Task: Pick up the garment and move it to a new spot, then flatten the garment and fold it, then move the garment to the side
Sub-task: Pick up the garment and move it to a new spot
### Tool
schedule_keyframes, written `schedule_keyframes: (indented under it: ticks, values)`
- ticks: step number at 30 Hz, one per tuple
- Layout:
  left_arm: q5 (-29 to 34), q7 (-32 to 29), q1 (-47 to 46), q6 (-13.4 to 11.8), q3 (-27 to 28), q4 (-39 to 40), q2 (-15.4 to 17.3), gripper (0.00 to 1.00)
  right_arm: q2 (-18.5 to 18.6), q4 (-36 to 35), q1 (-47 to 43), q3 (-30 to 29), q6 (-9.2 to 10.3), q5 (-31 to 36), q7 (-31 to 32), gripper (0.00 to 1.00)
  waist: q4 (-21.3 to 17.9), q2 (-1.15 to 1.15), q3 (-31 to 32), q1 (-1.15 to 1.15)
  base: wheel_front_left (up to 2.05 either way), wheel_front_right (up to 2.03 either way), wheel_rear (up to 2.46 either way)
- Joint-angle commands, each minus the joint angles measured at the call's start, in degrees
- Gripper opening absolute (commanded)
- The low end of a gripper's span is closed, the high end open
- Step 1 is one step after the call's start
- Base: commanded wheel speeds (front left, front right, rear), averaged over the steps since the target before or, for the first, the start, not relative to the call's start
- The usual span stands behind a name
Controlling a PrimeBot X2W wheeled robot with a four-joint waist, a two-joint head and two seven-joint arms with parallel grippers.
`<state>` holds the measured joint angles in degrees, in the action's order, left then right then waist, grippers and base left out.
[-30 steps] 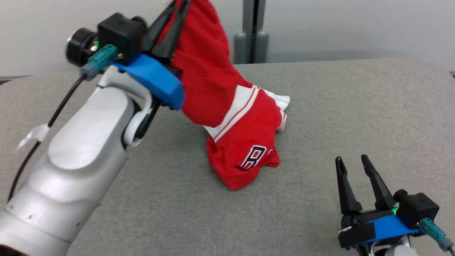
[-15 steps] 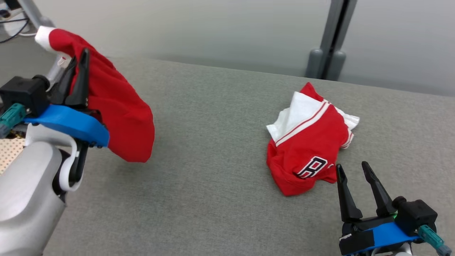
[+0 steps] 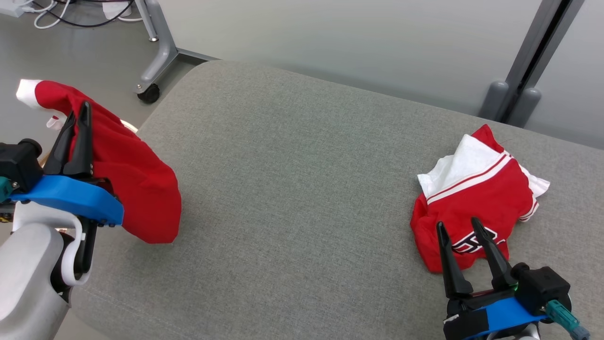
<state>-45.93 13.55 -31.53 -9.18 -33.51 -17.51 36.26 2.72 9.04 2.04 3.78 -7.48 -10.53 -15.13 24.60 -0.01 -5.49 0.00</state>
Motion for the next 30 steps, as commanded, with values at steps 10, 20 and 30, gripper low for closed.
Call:
schedule_keyframes:
  ticks: [10,20,30]
  values:
    - [-0.8,0.7,-2.4,-0.2,2.6,-0.1,1.6,0.00,0.3,-1.0,0.9,0.6,-0.03,1.4,0.0,1.00,-1.4,0.01,-2.5,0.00,0.00,0.00,0.00]
    - [-0.4,1.3,-12.8,1.9,7.5,-5.9,3.3,0.00,1.0,-7.3,3.8,-0.9,-0.03,5.2,0.0,1.00,-8.8,0.01,-11.3,0.00,0.00,0.00,0.00]
    - [1.2,1.7,-20.0,4.7,13.7,-16.8,3.0,0.00,2.1,-14.0,4.5,-3.1,-0.03,7.2,0.5,1.00,-14.5,0.01,-18.6,0.00,0.00,0.00,0.00]
